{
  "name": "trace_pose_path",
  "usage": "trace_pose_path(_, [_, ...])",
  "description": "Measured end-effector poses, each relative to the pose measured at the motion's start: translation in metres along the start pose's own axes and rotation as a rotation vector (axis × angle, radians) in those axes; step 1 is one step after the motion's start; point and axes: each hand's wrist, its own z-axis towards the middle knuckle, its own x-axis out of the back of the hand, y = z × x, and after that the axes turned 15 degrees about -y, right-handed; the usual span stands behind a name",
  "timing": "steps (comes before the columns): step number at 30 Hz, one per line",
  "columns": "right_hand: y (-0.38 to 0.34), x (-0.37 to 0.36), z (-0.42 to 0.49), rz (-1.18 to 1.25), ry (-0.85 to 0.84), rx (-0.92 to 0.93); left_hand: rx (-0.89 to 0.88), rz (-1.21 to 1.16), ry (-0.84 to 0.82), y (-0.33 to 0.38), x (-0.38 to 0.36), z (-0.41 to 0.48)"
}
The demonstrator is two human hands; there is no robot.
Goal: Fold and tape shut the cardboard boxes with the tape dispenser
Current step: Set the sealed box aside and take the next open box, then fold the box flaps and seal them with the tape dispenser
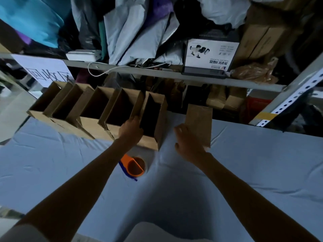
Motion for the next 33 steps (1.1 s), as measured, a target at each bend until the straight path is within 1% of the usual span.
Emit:
trace_pose_path(1, [-0.006, -0.005, 0.005, -0.034, -0.054, 0.006, -0.016, 0.013, -0.025, 0.000, 0.000, 0.003])
trace_pose_path(2, [-0.014, -0.009, 0.009, -0.007, -0.104, 0.004, -0.034, 0.029, -0.043, 0.000, 0.001, 0.007])
trace_pose_path(3, [-0.022, -0.013, 0.014, 0.093, -0.144, -0.011, -0.049, 0.043, -0.061, 0.000, 0.002, 0.010])
trace_pose_path(4, [-0.032, -0.015, 0.019, 0.231, -0.160, -0.045, -0.060, 0.058, -0.084, 0.000, 0.004, 0.014])
trace_pose_path(6, [-0.052, -0.017, 0.034, 0.569, -0.149, -0.185, -0.086, 0.087, -0.126, -0.002, 0.007, 0.021])
trace_pose_path(8, [-0.072, -0.013, 0.052, 0.914, -0.092, -0.404, -0.138, 0.121, -0.126, -0.001, 0.010, 0.025])
trace_pose_path(9, [-0.078, -0.013, 0.060, 1.011, -0.048, -0.505, -0.166, 0.142, -0.128, 0.000, 0.012, 0.025])
trace_pose_path(10, [-0.083, -0.014, 0.066, 1.017, 0.005, -0.578, -0.193, 0.152, -0.133, 0.001, 0.014, 0.025])
trace_pose_path(12, [-0.087, -0.016, 0.072, 0.929, 0.115, -0.694, -0.236, 0.121, -0.152, 0.000, 0.019, 0.023])
trace_pose_path(14, [-0.091, -0.015, 0.069, 0.941, 0.198, -0.767, -0.268, 0.036, -0.168, -0.004, 0.024, 0.019])
trace_pose_path(17, [-0.102, -0.016, 0.051, 0.942, 0.334, -0.759, -0.326, -0.145, -0.144, -0.011, 0.027, 0.008])
trace_pose_path(19, [-0.114, -0.016, 0.031, 0.914, 0.399, -0.735, -0.331, -0.181, -0.107, -0.013, 0.029, -0.003])
trace_pose_path(22, [-0.127, -0.020, -0.002, 0.912, 0.401, -0.745, -0.387, -0.142, -0.024, -0.014, 0.033, -0.021])
trace_pose_path(24, [-0.137, -0.021, -0.022, 0.925, 0.384, -0.742, -0.381, -0.300, -0.002, -0.015, 0.036, -0.038])
trace_pose_path(26, [-0.148, -0.023, -0.041, 0.895, 0.376, -0.702, -0.376, -0.442, 0.063, -0.021, 0.038, -0.058])
trace_pose_path(28, [-0.161, -0.026, -0.065, 0.844, 0.395, -0.658, -0.387, -0.446, 0.146, -0.030, 0.038, -0.080])
trace_pose_path(29, [-0.166, -0.028, -0.076, 0.819, 0.405, -0.644, -0.382, -0.439, 0.163, -0.035, 0.037, -0.091])
trace_pose_path(33, [-0.189, -0.042, -0.116, 0.734, 0.396, -0.612, -0.371, -0.443, 0.140, -0.058, 0.027, -0.133])
